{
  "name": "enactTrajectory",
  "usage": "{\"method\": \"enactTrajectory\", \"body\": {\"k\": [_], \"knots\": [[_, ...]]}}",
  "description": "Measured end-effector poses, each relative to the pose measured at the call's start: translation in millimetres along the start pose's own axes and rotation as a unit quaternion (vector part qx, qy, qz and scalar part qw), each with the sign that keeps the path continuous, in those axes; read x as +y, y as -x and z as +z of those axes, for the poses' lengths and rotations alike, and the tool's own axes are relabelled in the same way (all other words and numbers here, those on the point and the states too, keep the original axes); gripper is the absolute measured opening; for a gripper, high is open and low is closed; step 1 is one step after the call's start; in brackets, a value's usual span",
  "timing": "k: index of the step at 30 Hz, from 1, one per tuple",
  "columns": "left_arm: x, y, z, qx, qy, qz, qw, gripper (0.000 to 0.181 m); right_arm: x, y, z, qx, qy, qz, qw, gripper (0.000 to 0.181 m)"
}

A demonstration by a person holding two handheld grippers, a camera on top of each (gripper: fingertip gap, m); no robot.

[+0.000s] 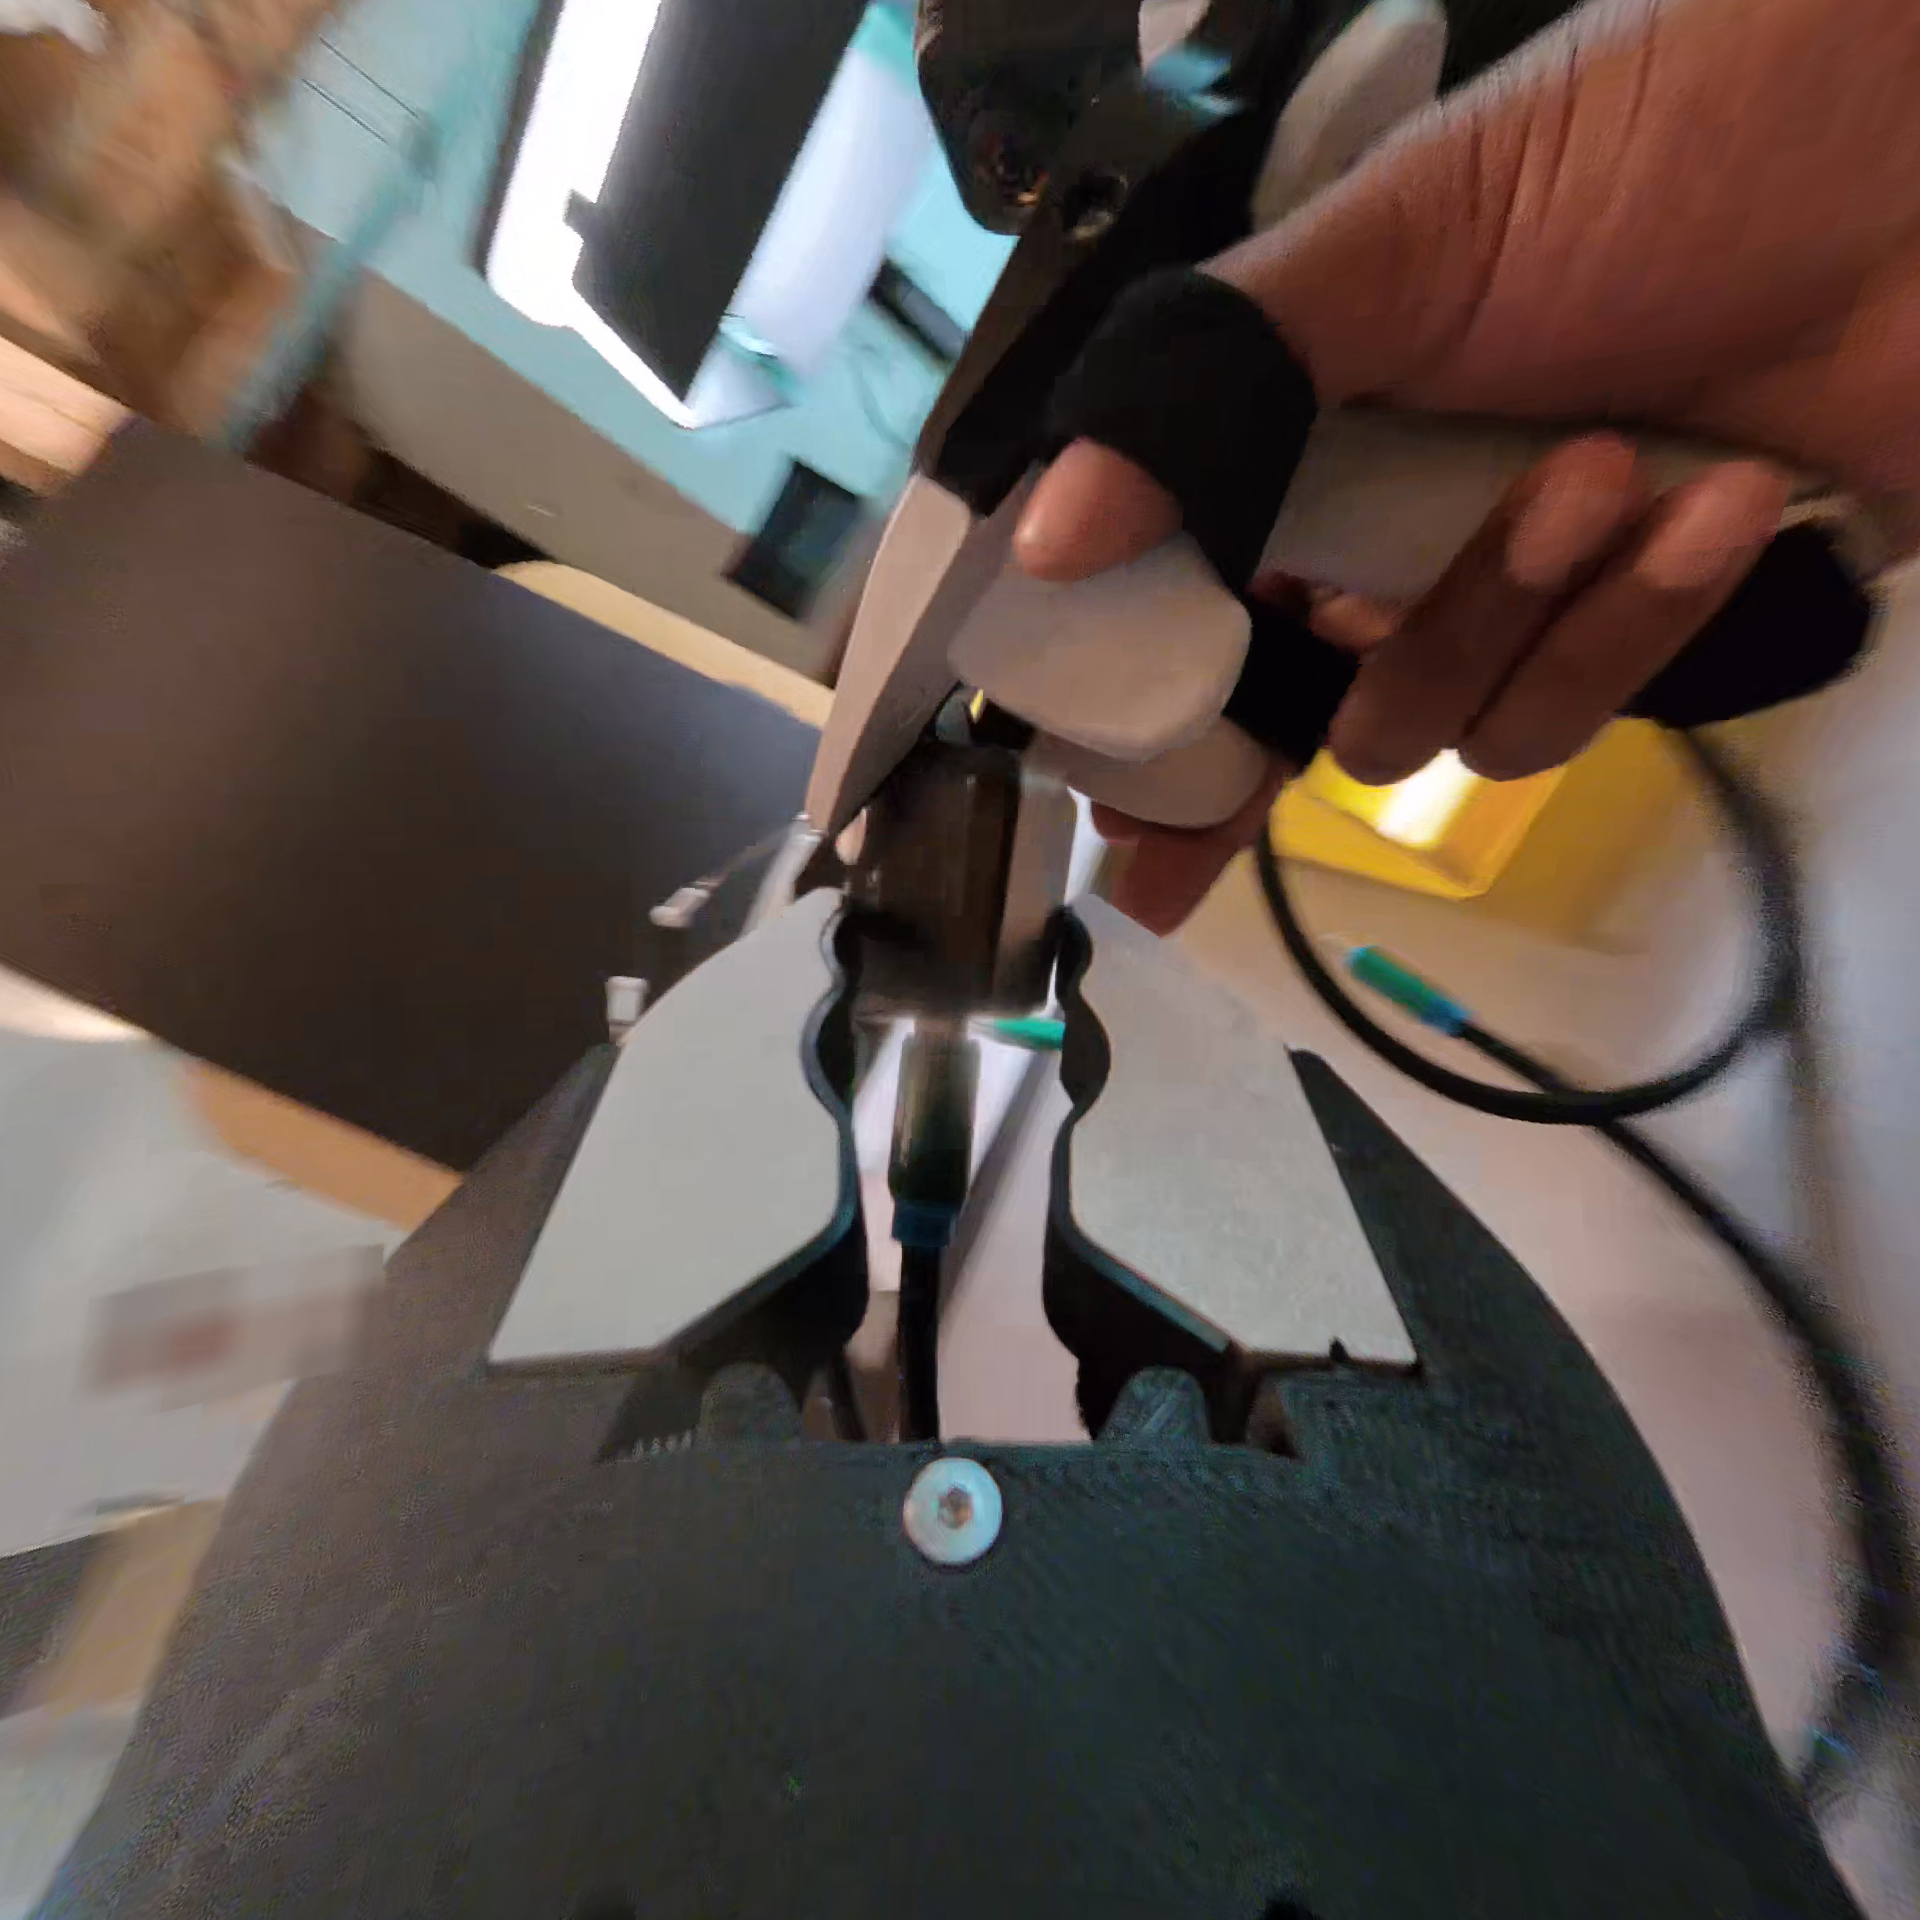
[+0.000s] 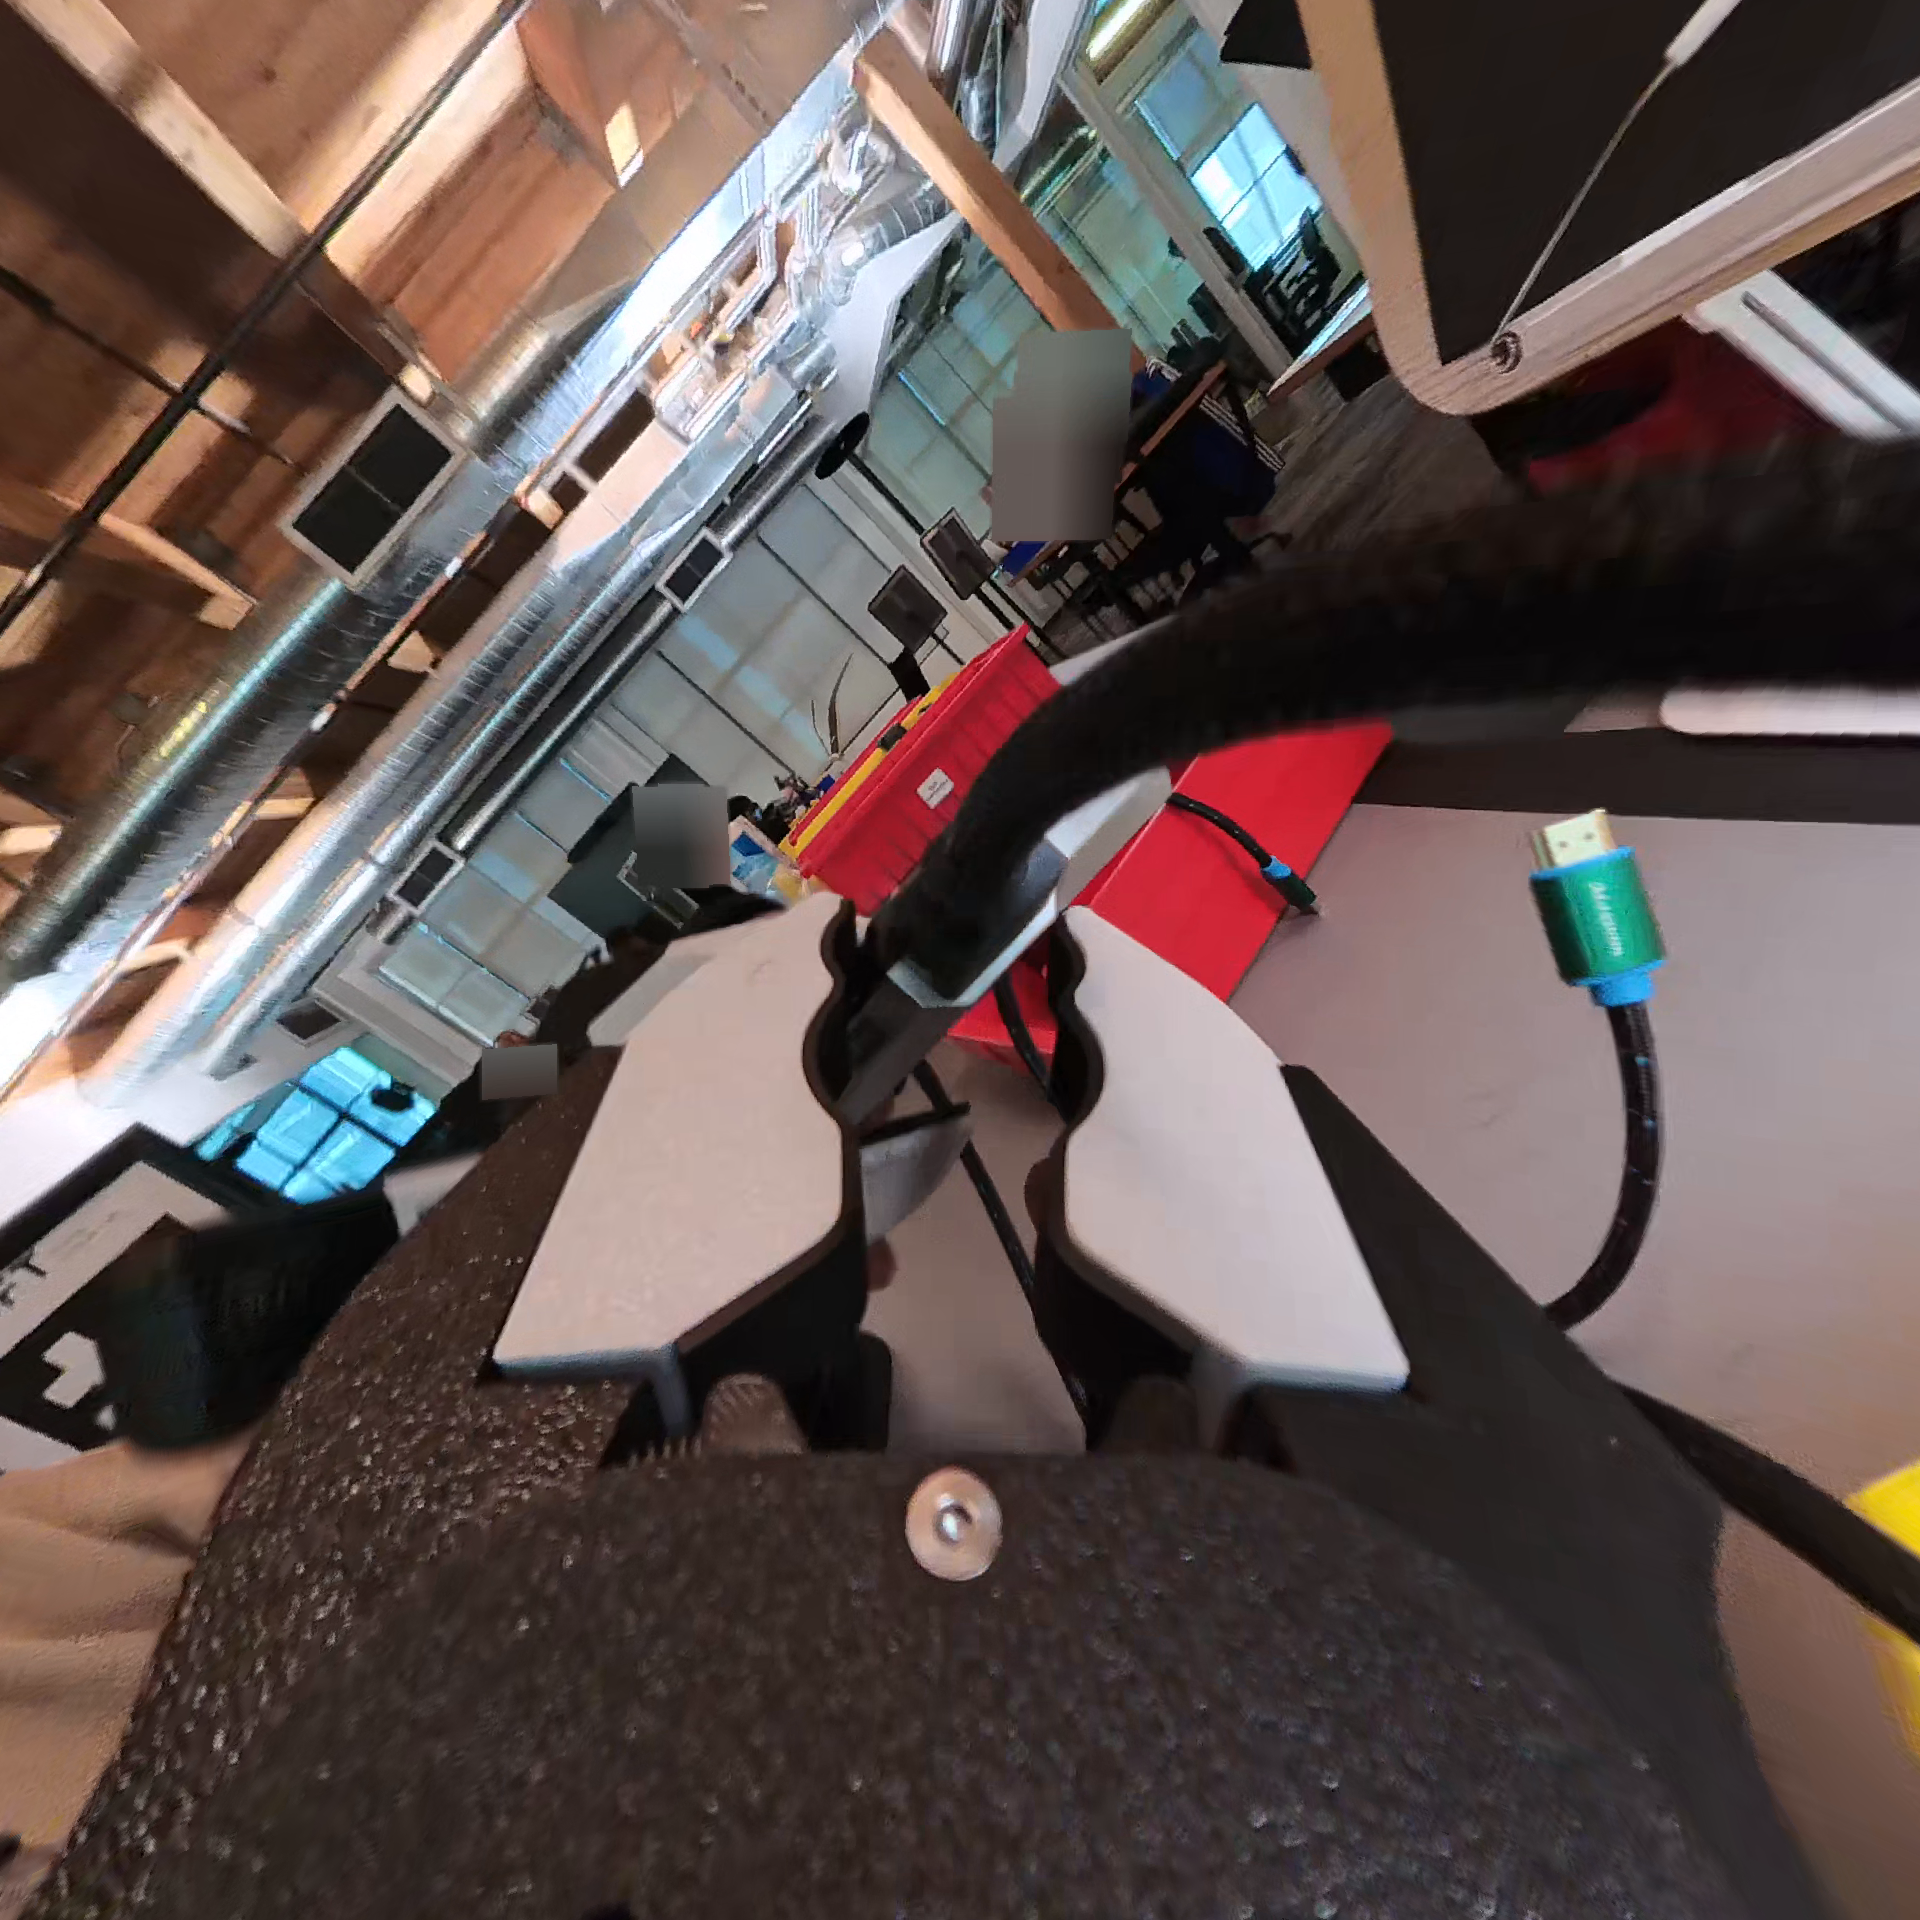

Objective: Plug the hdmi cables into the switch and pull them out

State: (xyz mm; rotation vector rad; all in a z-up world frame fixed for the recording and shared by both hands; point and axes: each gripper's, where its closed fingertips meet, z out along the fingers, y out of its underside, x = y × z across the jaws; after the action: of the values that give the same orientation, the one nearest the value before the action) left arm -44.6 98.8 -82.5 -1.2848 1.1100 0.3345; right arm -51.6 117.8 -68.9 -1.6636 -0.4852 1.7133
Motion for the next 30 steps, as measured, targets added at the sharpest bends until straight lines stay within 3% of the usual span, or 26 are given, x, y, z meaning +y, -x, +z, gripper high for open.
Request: {"method": "enactTrajectory", "body": {"k": [2, 4, 7, 10, 12, 14, 16, 17, 19, 21, 23, 25, 27, 30], "knots": [[-7, -6, -11, 0.108, -0.019, -0.113, 0.988, 0.04, 0, 3, -7, -0.009, 0.034, -0.031, 0.999, 0.033], [-20, 1, -29, 0.196, -0.057, -0.238, 0.95, 0.041, -4, 7, -18, -0.002, 0.066, -0.086, 0.994, 0.032], [-19, 20, -47, 0.251, -0.091, -0.347, 0.899, 0.042, 11, 23, -39, -0.01, 0.165, -0.192, 0.967, 0.032], [-7, 10, -50, 0.293, -0.06, -0.348, 0.889, 0.05, 42, 43, -52, -0.054, 0.257, -0.264, 0.928, 0.031], [-14, -14, -58, 0.359, -0.044, -0.332, 0.871, 0.055, 70, 53, -56, -0.088, 0.32, -0.299, 0.895, 0.031], [-27, -42, -76, 0.458, -0.039, -0.327, 0.826, 0.051, 98, 53, -54, -0.097, 0.379, -0.325, 0.861, 0.03], [-25, -70, -90, 0.537, 0.007, -0.324, 0.778, 0.041, 121, 53, -48, -0.107, 0.418, -0.337, 0.837, 0.028], [-21, -78, -88, 0.546, 0.025, -0.324, 0.772, 0.032, 128, 53, -45, -0.11, 0.426, -0.343, 0.83, 0.028], [-16, -82, -83, 0.55, 0.027, -0.341, 0.762, 0.031, 132, 46, -44, -0.097, 0.44, -0.347, 0.823, 0.027], [-16, -70, -74, 0.532, 0.001, -0.378, 0.758, 0.022, 114, 42, -38, -0.077, 0.393, -0.348, 0.847, 0.027], [-17, -52, -67, 0.509, -0.033, -0.417, 0.753, 0.022, 78, 49, -30, -0.068, 0.295, -0.337, 0.891, 0.024], [-21, -35, -62, 0.485, -0.074, -0.446, 0.748, 0.022, 50, 53, -32, -0.061, 0.227, -0.318, 0.919, 0.026], [-25, -19, -57, 0.451, -0.114, -0.473, 0.748, 0.022, 42, 47, -39, -0.048, 0.216, -0.322, 0.92, 0.037], [-32, 3, -52, 0.407, -0.175, -0.511, 0.736, 0.022, 54, 46, -33, -0.06, 0.232, -0.315, 0.918, 0.046]]}}
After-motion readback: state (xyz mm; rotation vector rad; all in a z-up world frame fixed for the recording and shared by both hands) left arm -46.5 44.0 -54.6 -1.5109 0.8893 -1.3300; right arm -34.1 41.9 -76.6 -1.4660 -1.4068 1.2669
